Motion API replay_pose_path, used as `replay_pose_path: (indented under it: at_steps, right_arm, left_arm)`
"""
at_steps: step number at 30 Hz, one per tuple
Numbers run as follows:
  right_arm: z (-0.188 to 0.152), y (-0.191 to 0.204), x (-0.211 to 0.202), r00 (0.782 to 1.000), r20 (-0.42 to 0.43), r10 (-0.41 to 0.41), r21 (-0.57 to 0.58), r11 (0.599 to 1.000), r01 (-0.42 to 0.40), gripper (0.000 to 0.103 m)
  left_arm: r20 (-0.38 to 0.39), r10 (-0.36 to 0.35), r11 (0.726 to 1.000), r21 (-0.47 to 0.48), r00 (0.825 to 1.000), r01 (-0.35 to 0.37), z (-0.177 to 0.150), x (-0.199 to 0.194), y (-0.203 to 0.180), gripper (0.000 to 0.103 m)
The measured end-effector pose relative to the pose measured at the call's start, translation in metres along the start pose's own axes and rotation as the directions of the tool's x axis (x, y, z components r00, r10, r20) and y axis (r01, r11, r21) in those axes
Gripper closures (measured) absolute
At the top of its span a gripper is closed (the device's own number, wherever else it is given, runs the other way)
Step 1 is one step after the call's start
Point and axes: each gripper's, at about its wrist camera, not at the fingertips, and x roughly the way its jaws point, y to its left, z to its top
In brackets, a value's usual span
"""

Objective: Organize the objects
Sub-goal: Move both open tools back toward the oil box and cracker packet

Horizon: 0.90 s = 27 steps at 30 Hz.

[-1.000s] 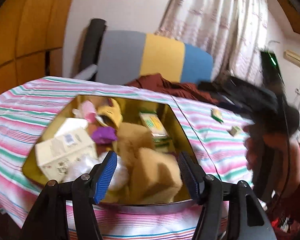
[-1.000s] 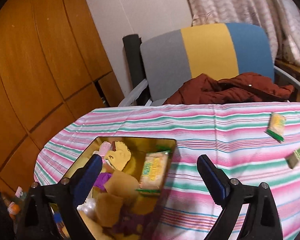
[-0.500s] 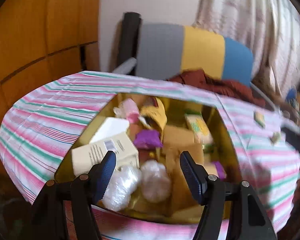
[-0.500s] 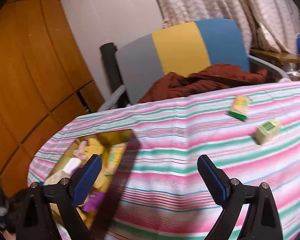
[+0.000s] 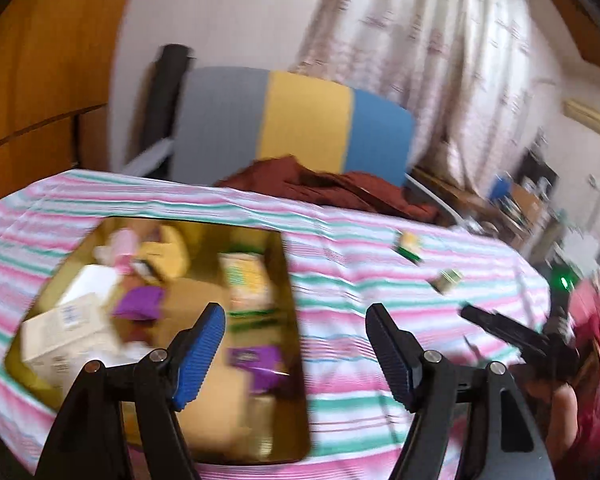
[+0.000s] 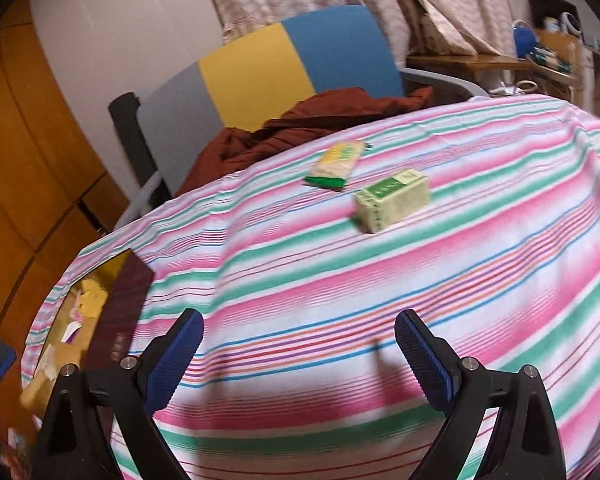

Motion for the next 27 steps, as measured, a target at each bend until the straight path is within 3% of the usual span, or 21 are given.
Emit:
replay_pose_path:
  at_steps: [3, 9, 16, 27]
  right_arm:
    - [0.002, -0.008, 0.000, 1.000, 0.010, -0.022, 0.010, 1.000, 0.022, 0.006]
    - [0.014, -0.019, 0.006, 0.994, 0.022, -0.103, 0.049, 0.994, 0.102, 0.006]
    - [0.026, -0.028, 0.022, 0.978, 0.004, -0.208, 0.069, 0.976, 0.207, 0.006]
    - [0.039, -0.030, 0.041, 0.973, -0.010, -0.230, 0.088, 0.969, 0.230, 0.006]
  left_arm:
    - [-0.056, -0.071, 0.996, 0.041, 0.996, 0.073, -0.003, 0.015, -0.028, 0.029]
    - [-0.160, -0.146, 0.988, 0.019, 0.976, 0.151, -0.010, 0.039, -0.050, 0.029]
    - [-0.199, -0.163, 0.985, 0.027, 0.966, 0.172, -0.020, 0.043, -0.065, 0.029]
    - [-0.216, -0.168, 0.985, 0.005, 0.962, 0.173, -0.025, 0.046, -0.065, 0.029]
